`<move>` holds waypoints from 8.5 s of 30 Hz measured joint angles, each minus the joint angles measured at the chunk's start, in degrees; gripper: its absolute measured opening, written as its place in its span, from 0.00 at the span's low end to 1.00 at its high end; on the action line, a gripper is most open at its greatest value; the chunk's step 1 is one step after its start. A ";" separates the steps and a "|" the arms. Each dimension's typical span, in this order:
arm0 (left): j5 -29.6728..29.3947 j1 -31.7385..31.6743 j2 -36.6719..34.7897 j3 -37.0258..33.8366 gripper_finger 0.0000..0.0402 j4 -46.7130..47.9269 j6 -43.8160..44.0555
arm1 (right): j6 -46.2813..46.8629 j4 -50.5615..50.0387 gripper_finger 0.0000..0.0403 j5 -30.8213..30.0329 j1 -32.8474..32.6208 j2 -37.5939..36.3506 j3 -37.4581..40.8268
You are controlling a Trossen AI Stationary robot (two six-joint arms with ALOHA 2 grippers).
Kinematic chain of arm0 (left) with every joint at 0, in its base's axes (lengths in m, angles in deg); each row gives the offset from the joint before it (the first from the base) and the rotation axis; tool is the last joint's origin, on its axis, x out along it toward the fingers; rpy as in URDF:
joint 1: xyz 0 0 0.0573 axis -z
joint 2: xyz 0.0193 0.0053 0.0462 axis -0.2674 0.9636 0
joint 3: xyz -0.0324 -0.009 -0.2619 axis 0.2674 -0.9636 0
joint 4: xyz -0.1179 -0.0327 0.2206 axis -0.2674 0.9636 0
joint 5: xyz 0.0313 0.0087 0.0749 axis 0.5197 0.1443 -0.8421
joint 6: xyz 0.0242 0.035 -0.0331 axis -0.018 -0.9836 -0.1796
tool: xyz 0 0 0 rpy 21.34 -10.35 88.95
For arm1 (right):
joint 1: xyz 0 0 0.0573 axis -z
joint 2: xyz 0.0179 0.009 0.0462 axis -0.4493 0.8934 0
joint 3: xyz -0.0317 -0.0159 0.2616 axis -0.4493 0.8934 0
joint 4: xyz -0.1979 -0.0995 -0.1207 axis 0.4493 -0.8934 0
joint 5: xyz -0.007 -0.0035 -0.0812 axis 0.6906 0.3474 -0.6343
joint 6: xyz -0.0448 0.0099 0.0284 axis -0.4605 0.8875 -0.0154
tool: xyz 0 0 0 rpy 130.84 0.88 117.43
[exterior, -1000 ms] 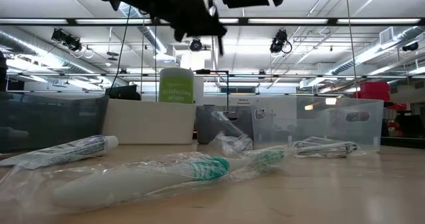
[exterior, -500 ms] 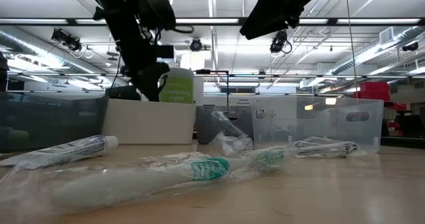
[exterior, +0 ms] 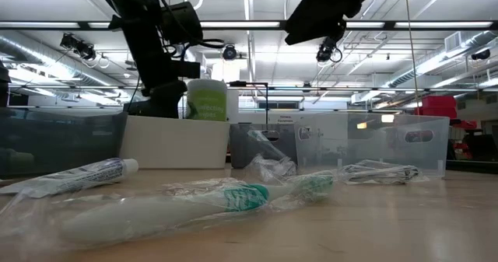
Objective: Pick & Place Travel size toiletries
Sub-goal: Put the blue razor into the white bin, then put the red toothbrush into the top black bin, then put the silver nail cutter into the transparent bin, then put the purple toothpaste into the bottom black bin
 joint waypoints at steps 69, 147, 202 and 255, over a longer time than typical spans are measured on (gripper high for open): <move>8.53 0.13 0.00 0.00 0.33 -24.29 0.78 | 70.17 -21.85 0.04 2.10 -19.50 1.49 5.78; 9.60 0.39 0.02 0.00 0.33 -26.35 2.35 | 21.82 -4.32 0.28 -2.06 -8.05 6.80 12.38; 9.36 0.39 0.02 0.00 0.33 -26.34 2.29 | 15.13 7.35 0.13 9.39 -9.53 6.10 20.62; 28.17 13.54 0.00 0.00 0.33 -26.46 5.06 | -3.58 7.08 0.41 -7.69 12.00 -5.46 16.06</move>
